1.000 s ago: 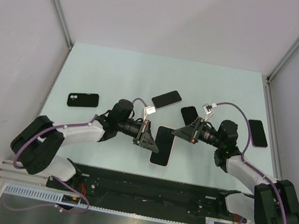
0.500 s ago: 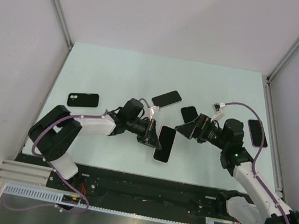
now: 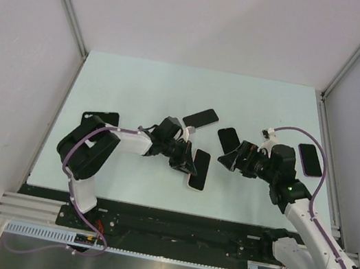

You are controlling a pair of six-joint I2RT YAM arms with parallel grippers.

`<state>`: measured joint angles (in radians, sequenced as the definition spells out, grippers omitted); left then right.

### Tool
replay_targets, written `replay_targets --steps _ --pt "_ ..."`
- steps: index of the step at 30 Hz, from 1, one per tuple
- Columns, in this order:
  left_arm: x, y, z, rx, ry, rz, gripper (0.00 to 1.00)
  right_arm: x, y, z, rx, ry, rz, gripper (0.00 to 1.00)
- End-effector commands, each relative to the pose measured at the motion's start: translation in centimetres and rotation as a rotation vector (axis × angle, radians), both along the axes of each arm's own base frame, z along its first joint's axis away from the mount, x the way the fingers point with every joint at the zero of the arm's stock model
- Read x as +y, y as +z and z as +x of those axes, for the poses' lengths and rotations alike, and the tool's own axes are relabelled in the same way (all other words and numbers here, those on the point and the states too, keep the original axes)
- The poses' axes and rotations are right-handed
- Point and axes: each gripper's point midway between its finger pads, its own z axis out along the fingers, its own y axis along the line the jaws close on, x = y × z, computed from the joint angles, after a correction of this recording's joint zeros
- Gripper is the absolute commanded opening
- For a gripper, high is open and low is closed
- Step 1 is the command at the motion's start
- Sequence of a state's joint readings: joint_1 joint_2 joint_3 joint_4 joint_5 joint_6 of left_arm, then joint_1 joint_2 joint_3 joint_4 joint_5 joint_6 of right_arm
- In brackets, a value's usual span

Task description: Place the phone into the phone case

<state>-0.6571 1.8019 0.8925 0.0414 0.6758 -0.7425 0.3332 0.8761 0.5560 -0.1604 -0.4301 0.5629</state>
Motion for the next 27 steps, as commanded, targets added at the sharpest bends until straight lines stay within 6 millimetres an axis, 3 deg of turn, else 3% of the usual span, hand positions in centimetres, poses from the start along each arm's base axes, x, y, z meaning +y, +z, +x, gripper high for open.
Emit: replay_targets --steps 1,5,9,14,17,20,22,25,27 --pt "-0.9 1.2 0.8 -0.027 0.017 -0.032 0.18 -0.4 0.9 0.7 -0.036 -0.006 -0.026 1.0" --pt "0.0 1.3 0.5 -0.025 0.049 0.007 0.35 -0.2 0.9 0.4 -0.029 0.012 -0.017 1.0" --pt "0.9 1.5 0.5 -0.023 0.075 0.065 0.43 0.0 0.8 0.4 -0.006 0.015 -0.001 1.0" --pt "1.9 2.7 1.7 -0.067 0.14 0.121 0.52 0.2 0.3 0.2 0.02 0.032 0.003 1.0" --pt "3.7 3.3 3.3 -0.099 0.238 0.195 0.6 0.2 0.5 -0.1 0.011 0.046 0.004 1.0" --pt "6.6 4.1 5.2 -0.147 0.354 0.247 0.78 0.5 0.9 -0.4 -0.005 0.072 0.016 1.0" --pt "8.9 4.5 6.5 -0.137 0.433 0.247 0.82 0.6 1.2 -0.7 -0.012 0.086 0.019 1.0" --pt "13.2 4.6 9.0 -0.104 0.572 0.3 0.82 0.5 1.3 -0.8 -0.028 0.09 0.012 1.0" --pt "17.7 4.7 11.2 -0.094 0.723 0.399 0.78 0.4 1.6 -0.9 -0.04 0.089 0.011 1.0"
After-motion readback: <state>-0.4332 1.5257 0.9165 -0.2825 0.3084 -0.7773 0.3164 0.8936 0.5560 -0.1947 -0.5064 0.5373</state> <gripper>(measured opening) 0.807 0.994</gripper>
